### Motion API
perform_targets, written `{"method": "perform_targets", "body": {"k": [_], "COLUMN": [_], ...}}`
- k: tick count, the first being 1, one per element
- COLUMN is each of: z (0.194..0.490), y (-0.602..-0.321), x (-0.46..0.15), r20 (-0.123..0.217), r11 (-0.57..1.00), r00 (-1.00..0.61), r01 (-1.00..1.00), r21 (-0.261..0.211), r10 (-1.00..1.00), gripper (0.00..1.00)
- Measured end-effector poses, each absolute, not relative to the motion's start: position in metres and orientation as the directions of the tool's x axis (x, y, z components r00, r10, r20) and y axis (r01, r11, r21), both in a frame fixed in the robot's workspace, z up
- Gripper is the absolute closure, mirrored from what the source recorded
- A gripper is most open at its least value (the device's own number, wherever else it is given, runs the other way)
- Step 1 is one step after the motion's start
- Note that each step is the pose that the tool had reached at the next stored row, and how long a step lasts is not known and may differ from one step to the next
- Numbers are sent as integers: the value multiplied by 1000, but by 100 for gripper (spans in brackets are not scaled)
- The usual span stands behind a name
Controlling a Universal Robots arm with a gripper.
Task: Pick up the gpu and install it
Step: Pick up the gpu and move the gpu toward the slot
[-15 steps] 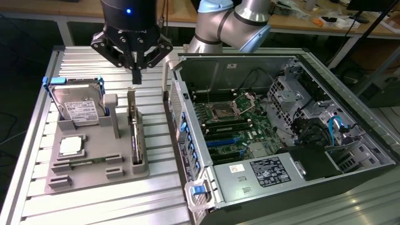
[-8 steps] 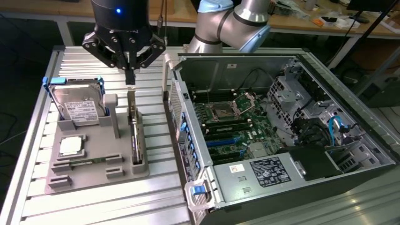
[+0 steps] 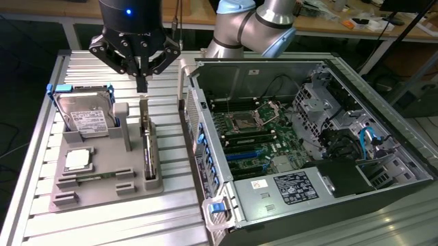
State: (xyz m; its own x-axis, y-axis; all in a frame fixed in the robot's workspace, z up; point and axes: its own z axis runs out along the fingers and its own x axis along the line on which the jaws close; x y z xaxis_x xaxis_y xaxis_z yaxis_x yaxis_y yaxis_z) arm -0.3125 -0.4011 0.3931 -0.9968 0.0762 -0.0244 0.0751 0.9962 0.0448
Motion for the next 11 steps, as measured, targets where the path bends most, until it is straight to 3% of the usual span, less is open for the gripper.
{"method": "perform_targets", "body": {"k": [5, 11], "z": [393, 393], "y": [-401, -401], "x": [-313, -313], "r20": [-24, -24], "r11": [996, 996], "r00": [-997, -997], "r01": [75, 75], "r21": [45, 45], "r10": [76, 76], "gripper": [89, 58]}}
